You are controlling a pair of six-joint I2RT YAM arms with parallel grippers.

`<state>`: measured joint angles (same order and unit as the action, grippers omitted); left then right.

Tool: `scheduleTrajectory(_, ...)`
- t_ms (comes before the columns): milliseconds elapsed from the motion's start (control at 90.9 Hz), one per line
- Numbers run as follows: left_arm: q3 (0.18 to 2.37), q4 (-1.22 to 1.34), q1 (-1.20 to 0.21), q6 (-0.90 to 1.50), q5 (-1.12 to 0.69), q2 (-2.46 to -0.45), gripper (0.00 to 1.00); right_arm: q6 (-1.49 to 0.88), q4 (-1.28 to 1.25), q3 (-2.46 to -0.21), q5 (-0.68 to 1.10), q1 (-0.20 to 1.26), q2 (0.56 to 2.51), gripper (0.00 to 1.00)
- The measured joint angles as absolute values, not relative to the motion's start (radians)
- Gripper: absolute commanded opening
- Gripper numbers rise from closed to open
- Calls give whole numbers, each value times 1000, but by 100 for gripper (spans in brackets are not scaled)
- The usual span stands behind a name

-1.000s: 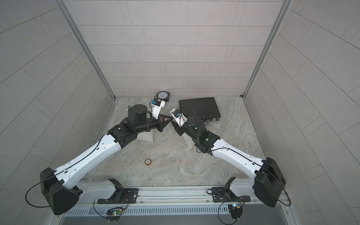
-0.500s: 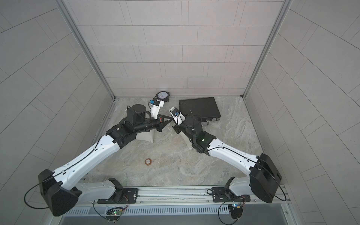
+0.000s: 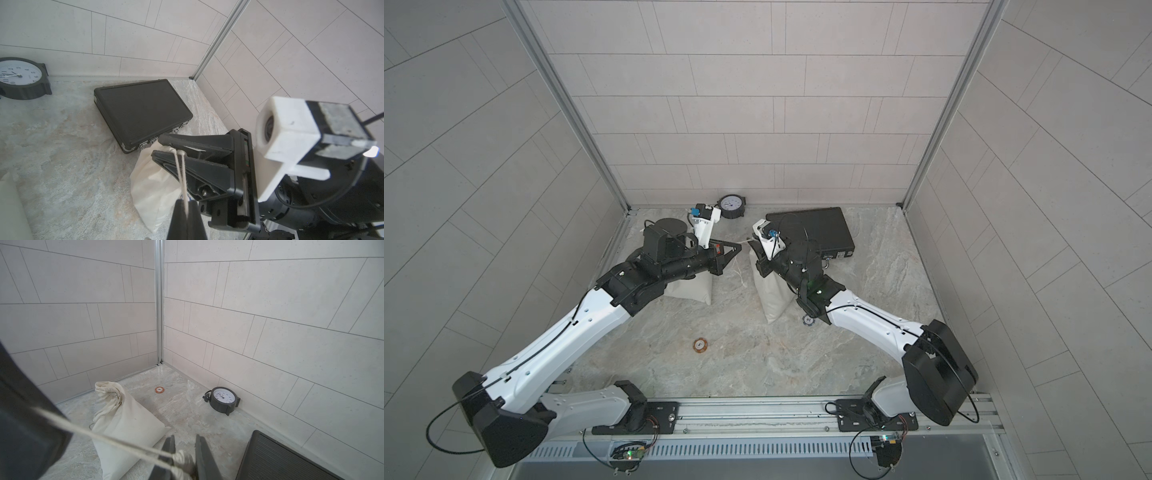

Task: Close the soil bag
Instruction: Frap the soil bag at the center of the board, then place the soil bag at the center of the board.

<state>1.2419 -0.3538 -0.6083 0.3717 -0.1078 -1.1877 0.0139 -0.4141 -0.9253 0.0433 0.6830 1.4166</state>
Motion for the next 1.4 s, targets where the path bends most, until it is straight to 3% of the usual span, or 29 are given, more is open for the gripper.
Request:
scheduleTrajectory(209, 1242, -376, -588, 379, -108, -1164, 0, -2, -380, -948, 88, 683, 1403, 11)
scheduleTrajectory(451, 1166, -340, -505, 424, -195, -1111, 0, -4, -210, -980, 170, 679, 1330, 12)
scheduleTrajectory(594, 1068, -288, -442, 456, -238, -1053, 0, -9, -133, -996, 222, 677, 1319, 32)
scheduleTrajectory(847, 854, -213, -258, 504, 89, -998, 0, -49, 121, -990, 15, 512, 1355, 69)
scheduleTrajectory(891, 810, -207, -237, 514, 129, -1016, 8, -46, 134, -982, 9, 513, 1337, 74)
scheduleTrajectory(980, 749, -210, -204, 525, 211, -1054, 45, -48, 144, -945, -9, 500, 1268, 80)
scheduleTrajectory(1222, 683, -181, -102, 509, 397, -1006, 97, -131, 80, -759, -153, 220, 1110, 100)
scheduleTrajectory(1398, 539, -89, -55, 455, 532, -971, 100, -212, -52, -564, -236, 36, 1111, 100)
